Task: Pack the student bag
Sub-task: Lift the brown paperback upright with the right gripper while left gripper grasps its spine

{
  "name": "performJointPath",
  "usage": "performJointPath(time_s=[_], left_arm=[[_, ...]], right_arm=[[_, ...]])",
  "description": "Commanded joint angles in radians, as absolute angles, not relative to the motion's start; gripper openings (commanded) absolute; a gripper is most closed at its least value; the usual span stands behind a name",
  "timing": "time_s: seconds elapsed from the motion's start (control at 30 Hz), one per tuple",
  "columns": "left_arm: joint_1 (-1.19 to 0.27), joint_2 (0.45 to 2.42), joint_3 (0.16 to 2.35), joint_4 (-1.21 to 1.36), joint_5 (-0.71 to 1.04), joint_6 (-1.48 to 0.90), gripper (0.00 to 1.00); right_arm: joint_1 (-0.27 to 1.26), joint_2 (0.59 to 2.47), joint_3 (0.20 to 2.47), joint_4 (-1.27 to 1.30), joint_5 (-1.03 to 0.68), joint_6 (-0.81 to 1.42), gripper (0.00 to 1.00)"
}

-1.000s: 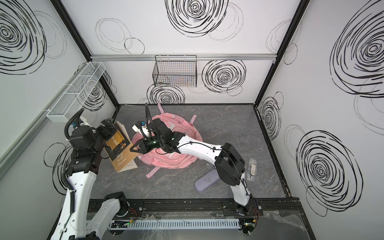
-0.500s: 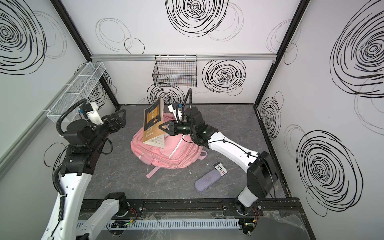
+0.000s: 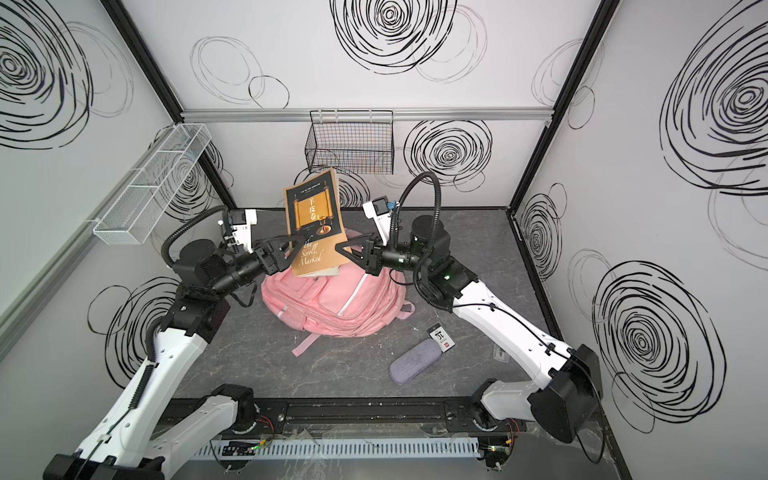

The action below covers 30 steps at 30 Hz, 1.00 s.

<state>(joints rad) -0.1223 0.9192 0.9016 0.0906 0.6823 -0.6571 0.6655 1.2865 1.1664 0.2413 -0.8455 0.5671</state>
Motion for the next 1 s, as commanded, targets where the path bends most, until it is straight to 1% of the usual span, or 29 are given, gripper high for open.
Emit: performJointPath(time_s=[0.0, 0.13, 0.23, 0.33, 0.4, 0.43, 0.47, 0.5, 0.53, 0.57, 0.6, 0.7, 0.73, 0.8, 0.87, 0.97], left_arm=[[-0.124, 0.892, 0.873, 0.265, 0.771, -0.699, 0.98], [-0.127, 0.885, 0.833, 0.368, 0.813, -0.746, 0.92], [-0.128, 0.884, 0.8, 0.459, 0.855, -0.796, 0.78], [-0.13, 0.883, 0.792, 0.495, 0.869, -0.82, 0.56], [-0.129, 0.879, 0.796, 0.495, 0.869, -0.828, 0.32], [-0.129, 0.878, 0.798, 0.495, 0.866, -0.831, 0.23], [-0.129, 0.873, 0.802, 0.497, 0.861, -0.834, 0.13], [-0.129, 0.871, 0.807, 0.496, 0.854, -0.838, 0.05], [-0.129, 0.868, 0.812, 0.495, 0.845, -0.842, 0.0], [-0.129, 0.863, 0.819, 0.491, 0.837, -0.845, 0.0], [-0.129, 0.857, 0.826, 0.491, 0.829, -0.845, 0.0], [-0.129, 0.841, 0.847, 0.488, 0.811, -0.846, 0.0], [-0.129, 0.838, 0.852, 0.489, 0.808, -0.848, 0.0], [-0.129, 0.832, 0.866, 0.49, 0.797, -0.857, 0.0], [-0.13, 0.827, 0.871, 0.507, 0.783, -0.876, 0.0], [-0.134, 0.817, 0.867, 0.578, 0.743, -0.94, 0.0]], right_arm=[[0.666, 1.24, 1.148, 0.356, -0.93, 0.528, 0.0], [0.666, 1.213, 1.125, 0.365, -0.983, 0.519, 0.0], [0.665, 1.192, 1.113, 0.363, -0.983, 0.509, 0.0], [0.661, 1.184, 1.117, 0.312, -0.963, 0.471, 0.0], [0.653, 1.181, 1.117, 0.276, -0.947, 0.451, 0.0], [0.648, 1.178, 1.116, 0.267, -0.936, 0.447, 0.01], [0.641, 1.174, 1.113, 0.261, -0.924, 0.445, 0.06], [0.636, 1.166, 1.108, 0.261, -0.908, 0.445, 0.19], [0.628, 1.158, 1.104, 0.255, -0.886, 0.444, 0.4], [0.623, 1.143, 1.097, 0.244, -0.838, 0.443, 0.61], [0.616, 1.126, 1.085, 0.232, -0.781, 0.442, 0.75], [0.599, 1.062, 1.022, 0.25, -0.643, 0.452, 0.95], [0.596, 1.043, 0.998, 0.269, -0.623, 0.458, 0.98], [0.591, 1.017, 0.966, 0.305, -0.615, 0.476, 1.0], [0.593, 1.001, 0.94, 0.349, -0.618, 0.513, 1.0], [0.596, 0.991, 0.869, 0.512, -0.619, 0.644, 1.0]])
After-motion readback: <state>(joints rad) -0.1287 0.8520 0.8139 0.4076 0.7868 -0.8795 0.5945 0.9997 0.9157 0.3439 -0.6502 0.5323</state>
